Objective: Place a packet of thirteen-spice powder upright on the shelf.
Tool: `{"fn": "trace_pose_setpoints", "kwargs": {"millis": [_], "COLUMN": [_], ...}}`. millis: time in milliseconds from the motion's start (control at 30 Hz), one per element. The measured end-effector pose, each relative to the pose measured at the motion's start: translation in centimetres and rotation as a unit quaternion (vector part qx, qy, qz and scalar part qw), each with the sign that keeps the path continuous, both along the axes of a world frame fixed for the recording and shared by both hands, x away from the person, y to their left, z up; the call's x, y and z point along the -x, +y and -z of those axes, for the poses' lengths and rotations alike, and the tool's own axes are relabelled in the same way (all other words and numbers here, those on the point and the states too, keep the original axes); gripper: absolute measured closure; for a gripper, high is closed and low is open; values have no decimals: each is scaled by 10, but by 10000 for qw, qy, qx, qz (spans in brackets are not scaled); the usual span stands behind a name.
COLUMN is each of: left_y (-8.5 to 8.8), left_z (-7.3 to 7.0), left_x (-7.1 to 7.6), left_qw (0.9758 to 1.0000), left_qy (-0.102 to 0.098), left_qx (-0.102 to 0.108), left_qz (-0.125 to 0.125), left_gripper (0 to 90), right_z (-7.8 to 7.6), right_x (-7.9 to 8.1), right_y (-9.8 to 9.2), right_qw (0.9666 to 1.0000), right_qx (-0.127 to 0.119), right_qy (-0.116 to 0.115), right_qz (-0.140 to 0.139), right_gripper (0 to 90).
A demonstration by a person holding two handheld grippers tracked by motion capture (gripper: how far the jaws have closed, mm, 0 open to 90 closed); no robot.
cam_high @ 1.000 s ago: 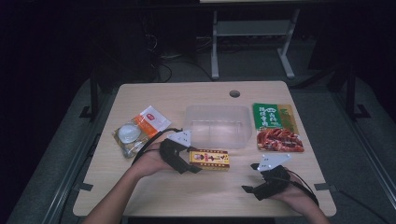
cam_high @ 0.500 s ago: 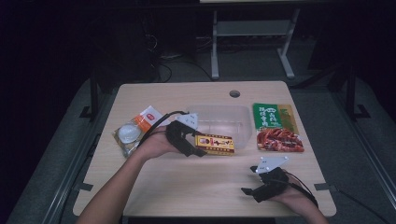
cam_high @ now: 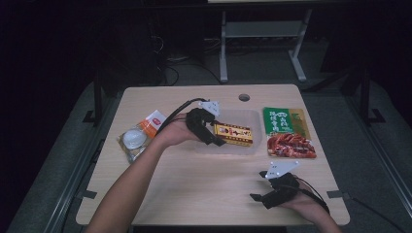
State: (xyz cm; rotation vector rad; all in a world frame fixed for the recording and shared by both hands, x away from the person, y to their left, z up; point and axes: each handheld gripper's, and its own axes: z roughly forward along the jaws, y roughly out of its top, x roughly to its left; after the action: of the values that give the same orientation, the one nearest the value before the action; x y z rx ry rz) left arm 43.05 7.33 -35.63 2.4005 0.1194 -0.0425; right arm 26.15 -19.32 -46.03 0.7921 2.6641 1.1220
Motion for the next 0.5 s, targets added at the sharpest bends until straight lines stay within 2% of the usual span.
{"fn": "trace_pose_setpoints", "kwargs": {"millis": [333,500], "left_y": [-23,-31], "left_z": [0,3], "left_x": [-27,-33], "left_qw": [9998,9998], "left_qy": [-11,-23], "left_qx": [-161,-188], "left_qz": [-96,-76], "left_gripper": [313,313], "right_z": [1,1], "right_x": [-2,-3], "right_y": [-2,-4], "right_qw": [10000,10000], "right_qx": [-12,-24], "right_qy": [-47,-28], "right_qz": [-50,-44], "right_gripper": [148,148]}}
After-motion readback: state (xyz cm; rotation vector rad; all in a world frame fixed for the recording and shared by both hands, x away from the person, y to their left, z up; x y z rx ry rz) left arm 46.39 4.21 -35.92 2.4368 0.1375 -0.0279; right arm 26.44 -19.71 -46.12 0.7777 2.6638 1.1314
